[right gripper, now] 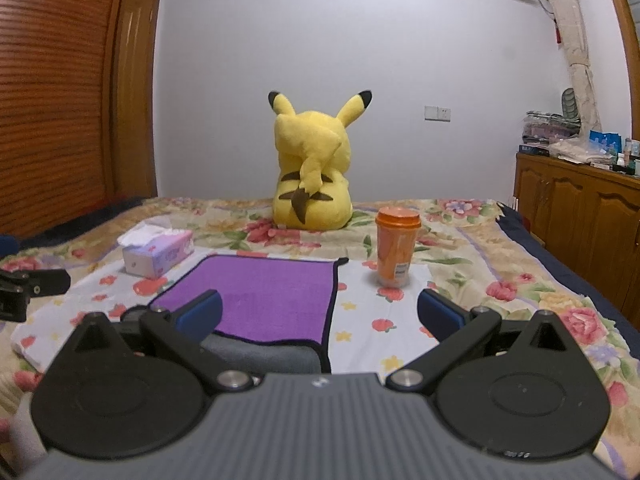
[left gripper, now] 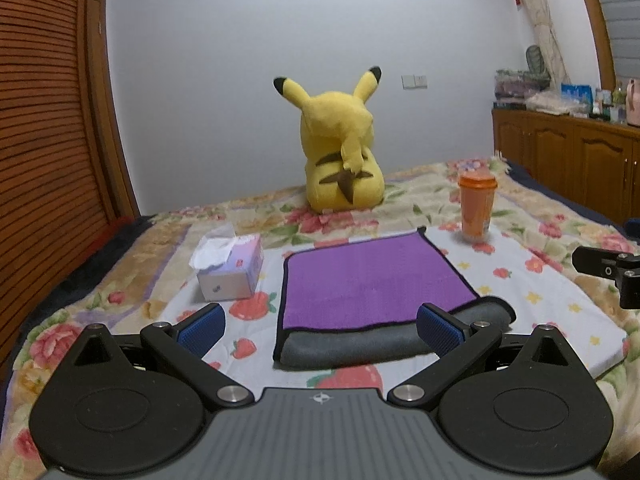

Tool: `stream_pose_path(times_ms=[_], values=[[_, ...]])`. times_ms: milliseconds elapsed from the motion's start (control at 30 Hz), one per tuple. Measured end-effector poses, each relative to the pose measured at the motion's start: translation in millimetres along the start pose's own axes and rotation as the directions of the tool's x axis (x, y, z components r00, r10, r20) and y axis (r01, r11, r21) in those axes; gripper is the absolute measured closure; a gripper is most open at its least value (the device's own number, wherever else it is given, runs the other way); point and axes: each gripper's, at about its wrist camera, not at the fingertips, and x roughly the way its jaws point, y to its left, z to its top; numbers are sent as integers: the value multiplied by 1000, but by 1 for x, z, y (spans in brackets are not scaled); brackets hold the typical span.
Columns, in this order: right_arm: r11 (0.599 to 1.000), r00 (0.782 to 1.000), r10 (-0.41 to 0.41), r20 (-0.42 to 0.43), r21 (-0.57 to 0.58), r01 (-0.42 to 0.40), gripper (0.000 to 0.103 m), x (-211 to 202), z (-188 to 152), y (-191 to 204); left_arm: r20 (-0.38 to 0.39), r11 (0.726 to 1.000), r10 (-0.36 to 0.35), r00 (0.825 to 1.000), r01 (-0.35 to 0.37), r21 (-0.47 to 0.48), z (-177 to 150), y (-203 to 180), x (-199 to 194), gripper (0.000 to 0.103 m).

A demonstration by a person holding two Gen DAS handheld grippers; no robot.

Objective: Fold towel

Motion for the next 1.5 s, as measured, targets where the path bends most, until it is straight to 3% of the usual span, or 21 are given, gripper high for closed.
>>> stream_pose_path(times_ms=[667,1500], values=[[999,994,50,-102,-16,-52,0,34,0,6,-95,999,-15,995,18,32,5,-2,48,0],[997,975,80,-208,-1,-82,0,106,-1,1,-179,999,-6,984,12,31,12,31,123,0]])
